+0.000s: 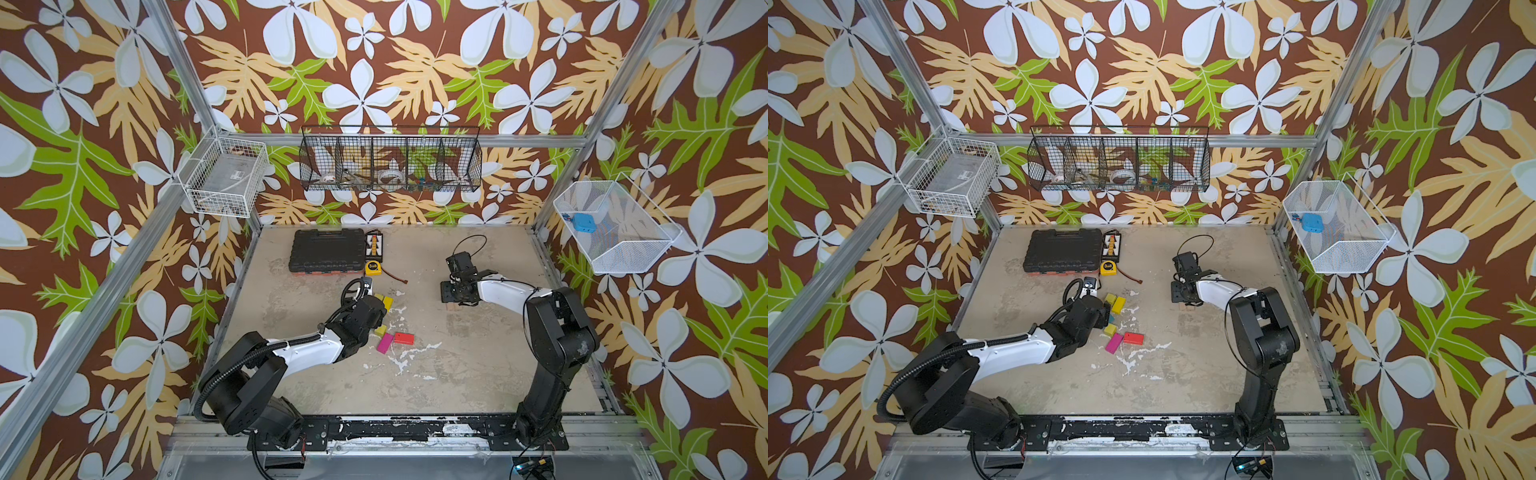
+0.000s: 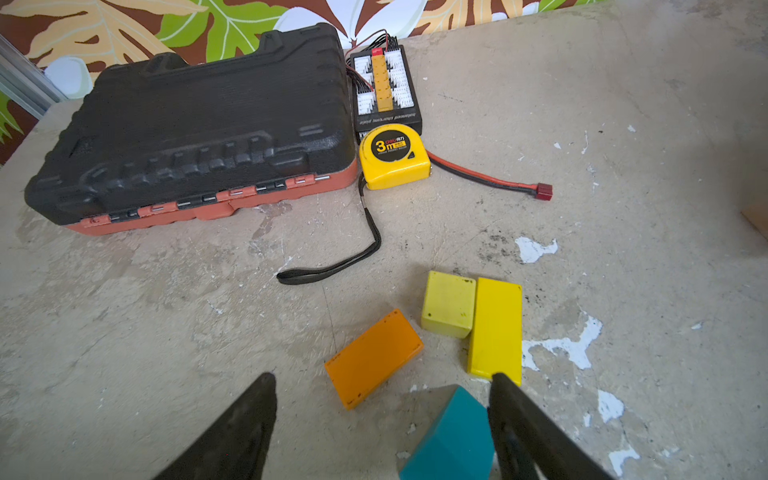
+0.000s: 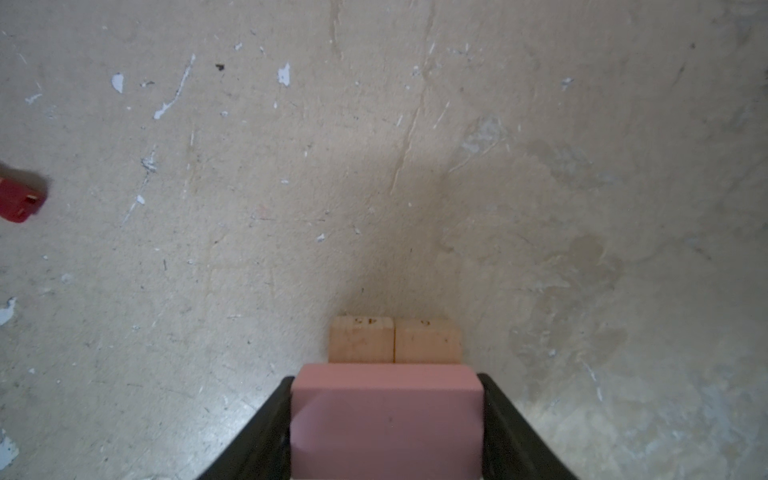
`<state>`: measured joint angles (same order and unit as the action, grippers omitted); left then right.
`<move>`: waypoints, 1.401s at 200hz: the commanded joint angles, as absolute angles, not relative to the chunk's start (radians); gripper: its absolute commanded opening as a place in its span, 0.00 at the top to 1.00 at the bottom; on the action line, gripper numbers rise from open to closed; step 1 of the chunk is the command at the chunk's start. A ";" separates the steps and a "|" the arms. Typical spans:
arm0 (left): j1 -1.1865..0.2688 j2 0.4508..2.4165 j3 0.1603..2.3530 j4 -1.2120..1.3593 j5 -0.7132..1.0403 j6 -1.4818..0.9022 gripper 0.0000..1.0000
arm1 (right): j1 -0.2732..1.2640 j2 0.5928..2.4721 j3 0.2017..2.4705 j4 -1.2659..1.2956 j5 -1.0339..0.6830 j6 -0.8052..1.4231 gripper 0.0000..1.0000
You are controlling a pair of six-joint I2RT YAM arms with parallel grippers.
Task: Build the wood block tower
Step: 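Lower the pink block onto the wood blocks and open the right gripper, then raise the right gripper and move it back over the coloured pile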
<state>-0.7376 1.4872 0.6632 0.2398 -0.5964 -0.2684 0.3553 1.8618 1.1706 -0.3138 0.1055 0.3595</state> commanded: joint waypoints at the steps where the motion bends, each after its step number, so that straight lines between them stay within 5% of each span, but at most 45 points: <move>1: -0.744 1.488 0.672 0.235 -0.620 -0.266 0.19 | 0.356 1.844 1.167 -0.318 0.112 0.362 0.18; 3: -0.744 1.487 0.672 0.235 -0.620 -0.266 0.19 | 0.357 1.843 1.166 -0.318 0.112 0.362 0.05; 7: -0.745 1.486 0.670 0.236 -0.621 -0.267 0.19 | 0.357 1.840 1.165 -0.316 0.113 0.363 0.00; 75: -0.746 1.450 0.650 0.242 -0.634 -0.267 0.20 | 0.357 1.730 1.129 -0.341 0.123 0.377 0.00; 145: -0.714 1.081 0.412 0.378 -0.720 -0.315 0.10 | 0.397 1.420 1.011 -0.337 0.094 0.443 0.00; 197: -0.578 0.771 0.256 0.383 -0.737 -0.417 0.00 | 0.560 1.270 0.959 -0.284 0.145 0.500 0.00; 262: -0.477 0.689 0.230 0.306 -0.597 -0.482 0.00 | 0.770 1.287 0.856 -0.149 0.110 0.685 0.00; 280: -0.477 0.704 0.237 0.306 -0.630 -0.482 0.00 | 0.836 1.323 0.848 -0.200 0.144 0.745 0.12</move>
